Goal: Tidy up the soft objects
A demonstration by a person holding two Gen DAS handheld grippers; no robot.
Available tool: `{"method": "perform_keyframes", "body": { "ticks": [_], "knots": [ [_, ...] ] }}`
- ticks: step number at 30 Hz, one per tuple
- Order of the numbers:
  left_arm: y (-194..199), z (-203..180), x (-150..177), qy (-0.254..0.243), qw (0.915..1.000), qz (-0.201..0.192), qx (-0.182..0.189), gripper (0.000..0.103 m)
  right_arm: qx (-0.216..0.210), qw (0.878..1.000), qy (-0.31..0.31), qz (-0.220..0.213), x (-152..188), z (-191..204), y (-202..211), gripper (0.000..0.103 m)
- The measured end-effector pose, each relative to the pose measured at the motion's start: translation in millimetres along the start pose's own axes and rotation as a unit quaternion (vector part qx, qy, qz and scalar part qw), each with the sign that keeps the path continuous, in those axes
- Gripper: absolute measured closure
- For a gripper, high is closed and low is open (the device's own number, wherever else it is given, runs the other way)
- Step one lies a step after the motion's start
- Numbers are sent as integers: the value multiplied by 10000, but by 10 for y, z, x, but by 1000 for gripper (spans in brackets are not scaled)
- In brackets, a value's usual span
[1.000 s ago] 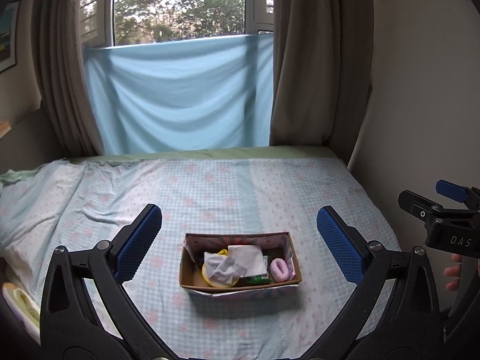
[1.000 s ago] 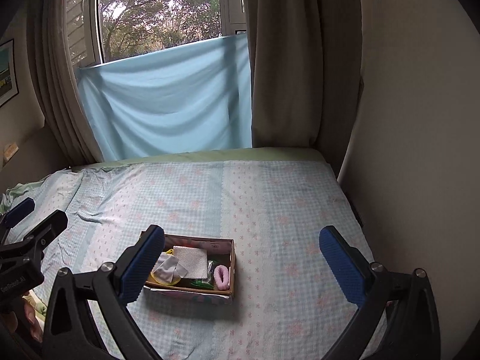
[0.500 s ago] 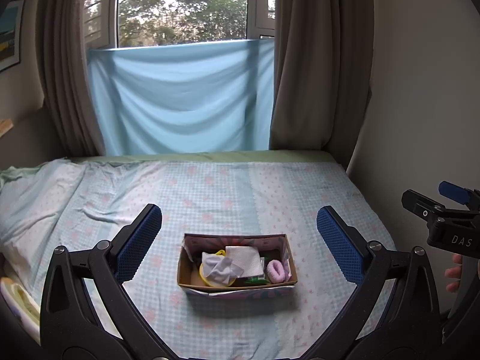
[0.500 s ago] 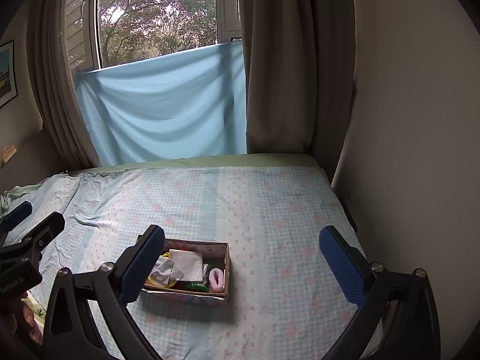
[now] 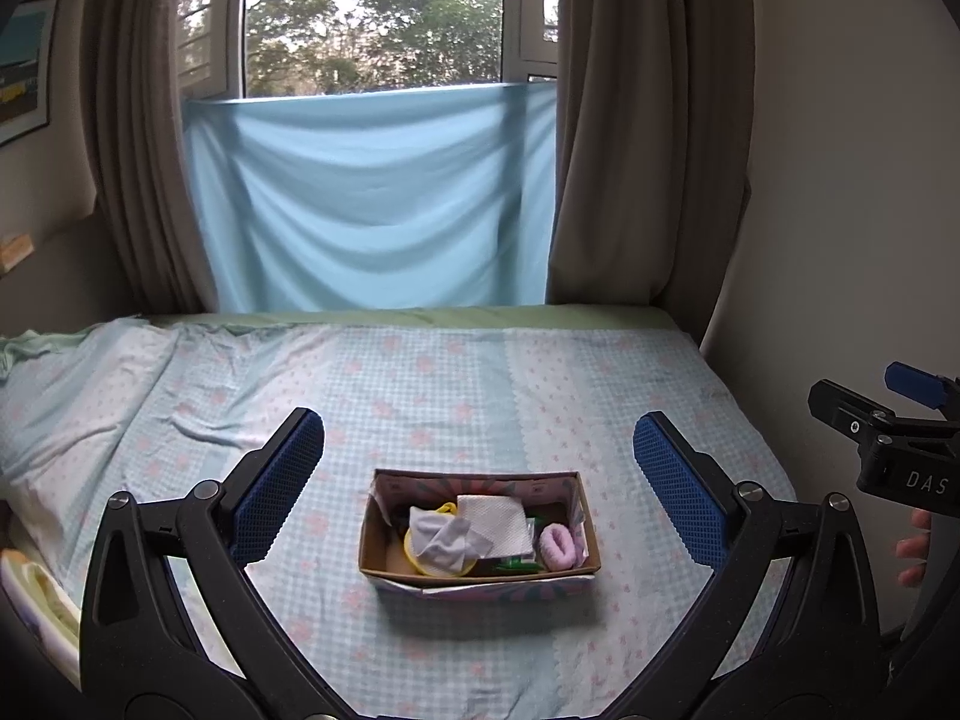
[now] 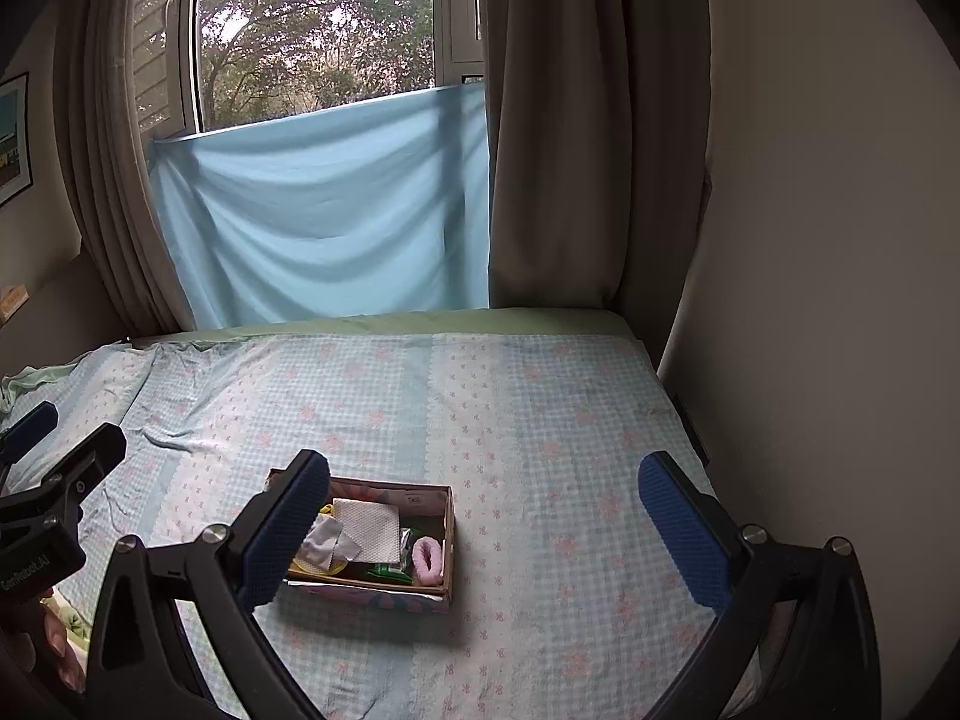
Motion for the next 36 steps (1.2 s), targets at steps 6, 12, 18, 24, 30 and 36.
{"method": "perform_keyframes", "body": {
  "ticks": [6, 12, 18, 24, 30, 36],
  "knots": [
    [-16, 14, 8, -1, 10000, -6, -18, 0, 11, 10000, -2, -4, -9, 1, -5, 0],
    [-26, 12, 2, 5, 10000, -18, -6, 0, 5, 10000, -5, -1, -11, 9, -1, 0],
    [-40, 1, -11, 15, 10000, -23, 18, 0, 9, 10000, -2, 3, -8, 9, -1, 0],
    [-58, -13, -41, -14, 10000, -70, 10, 0, 12, 10000, -5, 2, -21, 7, -11, 0],
    [-38, -34, -77, -49, 9997, -240, -48, 0, 5, 10000, -5, 27, -71, -1, -56, 0],
    [-120, -18, -79, -19, 9993, -199, -301, 0, -24, 9999, -8, 155, -84, -6, -201, 0]
  ]
}}
Point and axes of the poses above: each gripper's, at about its wrist camera, not at the fingertips, and y roughly against the way its jaws point, z to its left, x to its underside, the point moved 7 cm from there along -y, roughly the way its jaws point, and after that the axes turned 5 degrees about z, right-handed, at the moved point
